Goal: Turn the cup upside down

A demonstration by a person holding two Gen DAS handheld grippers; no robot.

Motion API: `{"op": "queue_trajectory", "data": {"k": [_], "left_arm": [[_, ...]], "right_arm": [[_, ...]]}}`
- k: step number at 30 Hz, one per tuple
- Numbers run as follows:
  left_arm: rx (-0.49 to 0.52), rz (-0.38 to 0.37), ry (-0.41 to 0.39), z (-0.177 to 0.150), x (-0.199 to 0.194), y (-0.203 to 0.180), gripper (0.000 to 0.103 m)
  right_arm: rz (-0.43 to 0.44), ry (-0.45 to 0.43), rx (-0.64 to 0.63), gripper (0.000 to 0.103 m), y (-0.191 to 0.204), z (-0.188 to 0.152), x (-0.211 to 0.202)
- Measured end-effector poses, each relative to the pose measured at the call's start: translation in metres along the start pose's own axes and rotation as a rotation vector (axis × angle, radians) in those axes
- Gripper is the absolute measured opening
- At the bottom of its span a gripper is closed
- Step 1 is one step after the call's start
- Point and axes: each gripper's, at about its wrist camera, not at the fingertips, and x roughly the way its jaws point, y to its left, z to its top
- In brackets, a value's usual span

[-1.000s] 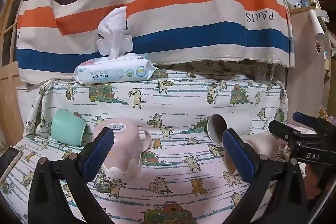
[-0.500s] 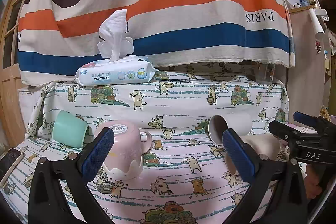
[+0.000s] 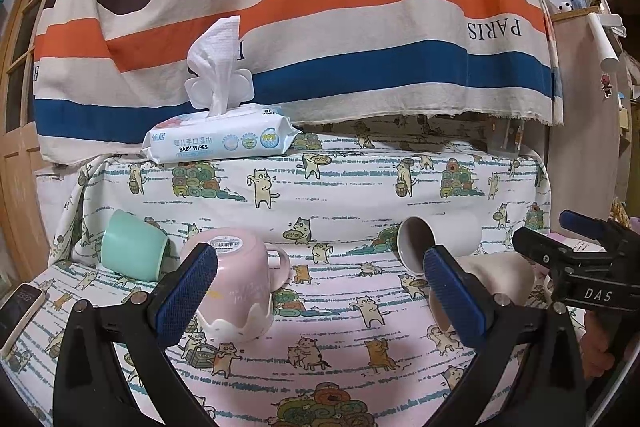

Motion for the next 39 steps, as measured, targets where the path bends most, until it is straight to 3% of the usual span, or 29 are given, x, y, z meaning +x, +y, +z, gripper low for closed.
{"op": "queue_trajectory", "data": {"k": [35, 39], "left_arm": [[-0.007, 0.015, 0.033, -0.002, 0.008, 0.005, 0.103], [-0.015, 0.015, 0.048, -0.003, 0.010, 0.007, 0.103]], "right_arm": [[0.012, 0.011, -0.004, 0.103, -0.001, 0.000, 0.002], [-0.024, -0.035, 0.025, 0.103, -0.006, 0.002, -0.004]]}}
